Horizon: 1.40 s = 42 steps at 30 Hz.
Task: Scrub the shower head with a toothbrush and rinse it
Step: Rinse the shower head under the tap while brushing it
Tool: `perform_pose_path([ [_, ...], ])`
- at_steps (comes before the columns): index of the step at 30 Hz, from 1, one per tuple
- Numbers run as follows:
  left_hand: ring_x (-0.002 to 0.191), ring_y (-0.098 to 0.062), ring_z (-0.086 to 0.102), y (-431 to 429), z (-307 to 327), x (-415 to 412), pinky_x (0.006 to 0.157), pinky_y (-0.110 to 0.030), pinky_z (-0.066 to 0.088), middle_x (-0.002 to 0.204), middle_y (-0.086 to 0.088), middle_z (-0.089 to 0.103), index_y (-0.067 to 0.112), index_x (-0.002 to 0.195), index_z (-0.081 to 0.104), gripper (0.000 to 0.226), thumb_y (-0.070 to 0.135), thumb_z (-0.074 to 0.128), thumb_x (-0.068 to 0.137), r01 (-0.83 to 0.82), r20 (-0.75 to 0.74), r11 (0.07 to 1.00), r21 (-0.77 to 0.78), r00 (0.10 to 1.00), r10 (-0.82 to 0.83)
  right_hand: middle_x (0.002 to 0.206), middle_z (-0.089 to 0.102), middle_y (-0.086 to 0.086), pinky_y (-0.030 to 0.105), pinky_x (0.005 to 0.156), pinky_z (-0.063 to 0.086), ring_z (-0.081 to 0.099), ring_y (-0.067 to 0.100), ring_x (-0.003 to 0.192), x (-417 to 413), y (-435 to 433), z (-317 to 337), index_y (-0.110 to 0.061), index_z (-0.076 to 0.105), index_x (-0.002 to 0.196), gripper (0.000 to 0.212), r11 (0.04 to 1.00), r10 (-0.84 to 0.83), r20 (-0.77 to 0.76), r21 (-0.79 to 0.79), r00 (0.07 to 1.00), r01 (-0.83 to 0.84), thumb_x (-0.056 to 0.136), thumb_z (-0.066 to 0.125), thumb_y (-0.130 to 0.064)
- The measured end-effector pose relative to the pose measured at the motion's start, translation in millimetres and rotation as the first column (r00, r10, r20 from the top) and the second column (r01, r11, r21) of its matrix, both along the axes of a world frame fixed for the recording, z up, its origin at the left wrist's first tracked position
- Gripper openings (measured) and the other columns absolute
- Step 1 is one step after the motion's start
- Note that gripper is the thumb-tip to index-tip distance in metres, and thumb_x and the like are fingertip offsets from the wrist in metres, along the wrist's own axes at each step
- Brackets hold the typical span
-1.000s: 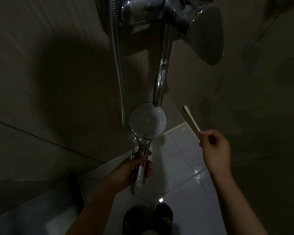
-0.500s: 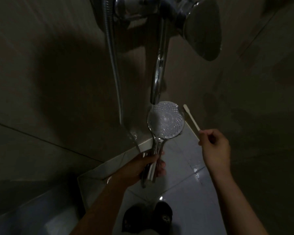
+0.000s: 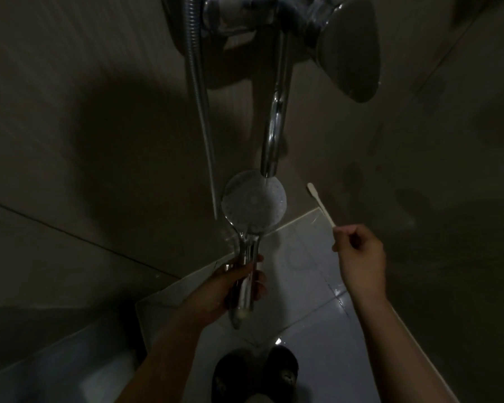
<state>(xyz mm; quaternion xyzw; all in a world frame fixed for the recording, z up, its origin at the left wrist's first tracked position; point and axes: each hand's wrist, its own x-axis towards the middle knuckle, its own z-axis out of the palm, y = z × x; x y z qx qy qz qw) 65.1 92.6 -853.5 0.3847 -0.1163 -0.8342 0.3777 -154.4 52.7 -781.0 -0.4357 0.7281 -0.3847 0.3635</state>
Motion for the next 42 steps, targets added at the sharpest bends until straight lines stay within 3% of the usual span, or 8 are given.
perform_pose_path([
  [7, 0.071, -0.022, 0.068, -18, 4, -24, 0.063, -0.029, 0.056, 0.081, -0.008, 0.070, 0.011, 0.107, 0.061, 0.027, 0.019, 0.053, 0.082, 0.065, 0.040, 0.995, -0.070, 0.997, -0.062, 0.074, 0.062, 0.006, 0.033, 0.070, 0.046, 0.059, 0.020, 0.072, 1, 6, -7, -0.019, 0.060, 0.074, 0.017, 0.998, 0.057, 0.050, 0.035, 0.997, -0.059, 0.088, 0.059, -0.009],
  [13, 0.069, -0.022, 0.065, 0, -5, -23, 0.064, -0.031, 0.055, 0.080, -0.010, 0.065, 0.007, 0.115, 0.056, 0.038, 0.019, 0.065, 0.080, 0.082, 0.009, 0.995, -0.056, 0.997, -0.082, 0.054, 0.061, -0.009, 0.026, 0.063, 0.043, 0.056, 0.001, 0.055, 4, 4, -18, -0.021, 0.065, 0.064, 0.023, 0.938, 0.307, 0.082, 0.141, 0.948, -0.316, 0.080, 0.068, -0.005],
  [16, 0.061, -0.020, 0.060, 5, -6, -19, 0.058, -0.030, 0.052, 0.073, -0.007, 0.062, 0.007, 0.112, 0.055, 0.034, 0.017, 0.062, 0.080, 0.096, 0.052, 0.993, -0.068, 0.994, -0.093, 0.060, 0.063, -0.006, 0.035, 0.069, 0.049, 0.061, 0.015, 0.064, 16, -8, -22, -0.026, 0.063, 0.062, 0.024, 0.924, 0.351, -0.040, 0.174, 0.935, -0.340, 0.080, 0.070, -0.013],
  [20, 0.055, -0.019, 0.056, 6, 0, -16, 0.054, -0.028, 0.049, 0.068, -0.005, 0.060, 0.007, 0.109, 0.053, 0.032, 0.015, 0.062, 0.079, 0.083, 0.090, 0.994, -0.064, 0.993, -0.077, 0.071, 0.062, 0.000, 0.035, 0.071, 0.048, 0.061, 0.022, 0.074, 31, -38, -15, -0.028, 0.062, 0.068, 0.019, 0.972, 0.228, -0.208, 0.102, 0.951, -0.210, 0.085, 0.065, -0.019],
  [28, 0.052, -0.018, 0.056, -1, 12, -17, 0.051, -0.026, 0.048, 0.067, -0.006, 0.057, 0.004, 0.112, 0.050, 0.037, 0.015, 0.056, 0.077, 0.114, 0.118, 0.991, -0.068, 0.987, -0.106, 0.061, 0.053, 0.006, 0.032, 0.067, 0.043, 0.053, 0.018, 0.062, 36, -26, -20, -0.012, 0.065, 0.069, 0.017, 0.929, 0.364, 0.063, 0.050, 0.929, -0.368, 0.082, 0.067, -0.001],
  [34, 0.051, -0.020, 0.053, 1, 8, -19, 0.051, -0.027, 0.047, 0.066, -0.008, 0.053, 0.005, 0.112, 0.047, 0.035, 0.012, 0.055, 0.078, 0.153, 0.123, 0.988, -0.036, 0.981, -0.147, 0.062, 0.058, 0.003, 0.025, 0.062, 0.042, 0.055, 0.015, 0.063, 23, -43, -19, -0.013, 0.063, 0.066, 0.020, 0.988, 0.148, -0.057, -0.029, 0.987, -0.150, 0.085, 0.063, -0.006],
  [39, 0.053, -0.019, 0.056, -1, 10, -22, 0.052, -0.027, 0.049, 0.068, -0.006, 0.058, 0.006, 0.109, 0.051, 0.029, 0.013, 0.055, 0.081, 0.136, 0.107, 0.990, -0.034, 0.986, -0.132, 0.059, 0.054, -0.008, 0.025, 0.064, 0.041, 0.053, 0.009, 0.061, 40, -27, -23, -0.022, 0.061, 0.063, 0.028, 0.925, 0.379, 0.036, 0.022, 0.925, -0.380, 0.082, 0.066, -0.003],
  [42, 0.053, -0.019, 0.055, -1, 7, -16, 0.052, -0.026, 0.048, 0.068, -0.007, 0.058, 0.004, 0.115, 0.048, 0.034, 0.011, 0.053, 0.082, 0.095, 0.089, 0.995, -0.021, 0.992, -0.093, 0.063, 0.059, 0.004, 0.031, 0.069, 0.044, 0.056, 0.020, 0.068, 21, -39, -27, -0.009, 0.066, 0.070, 0.014, 0.971, 0.239, -0.043, 0.031, 0.970, -0.237, 0.084, 0.065, -0.007],
])
